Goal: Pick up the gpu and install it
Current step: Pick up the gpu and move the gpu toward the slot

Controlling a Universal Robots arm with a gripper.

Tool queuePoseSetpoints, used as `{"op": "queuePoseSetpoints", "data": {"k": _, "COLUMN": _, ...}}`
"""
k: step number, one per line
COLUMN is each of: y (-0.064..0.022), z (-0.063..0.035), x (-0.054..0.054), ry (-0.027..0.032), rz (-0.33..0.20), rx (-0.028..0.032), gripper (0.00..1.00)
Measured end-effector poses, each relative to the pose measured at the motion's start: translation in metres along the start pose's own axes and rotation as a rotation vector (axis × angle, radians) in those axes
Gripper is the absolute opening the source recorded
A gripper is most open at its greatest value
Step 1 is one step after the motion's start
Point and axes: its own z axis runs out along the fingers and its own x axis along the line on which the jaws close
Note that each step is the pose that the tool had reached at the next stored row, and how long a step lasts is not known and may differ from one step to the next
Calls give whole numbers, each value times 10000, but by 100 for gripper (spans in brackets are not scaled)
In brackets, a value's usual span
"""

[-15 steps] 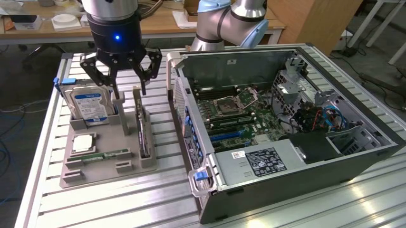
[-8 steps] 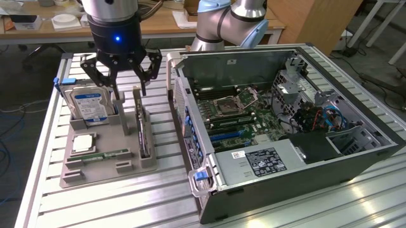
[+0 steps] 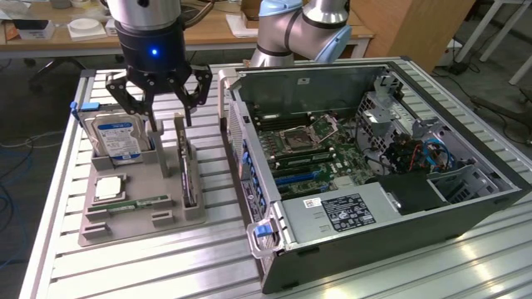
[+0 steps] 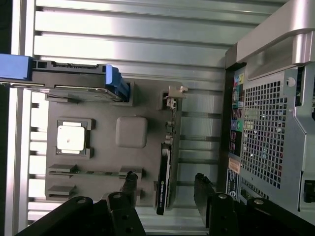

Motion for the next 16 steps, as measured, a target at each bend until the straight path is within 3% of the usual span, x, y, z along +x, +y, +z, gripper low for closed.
{"op": "queuePoseSetpoints", "data": {"k": 10, "y": -30, "z": 41, "x": -6, "ry": 7, "rz": -1, "rx": -1, "gripper": 59}}
{"op": "queuePoseSetpoints", "data": {"k": 16, "y": -91, "z": 95, "x": -14, "ry": 60, "rz": 2, "rx": -3, "gripper": 59}}
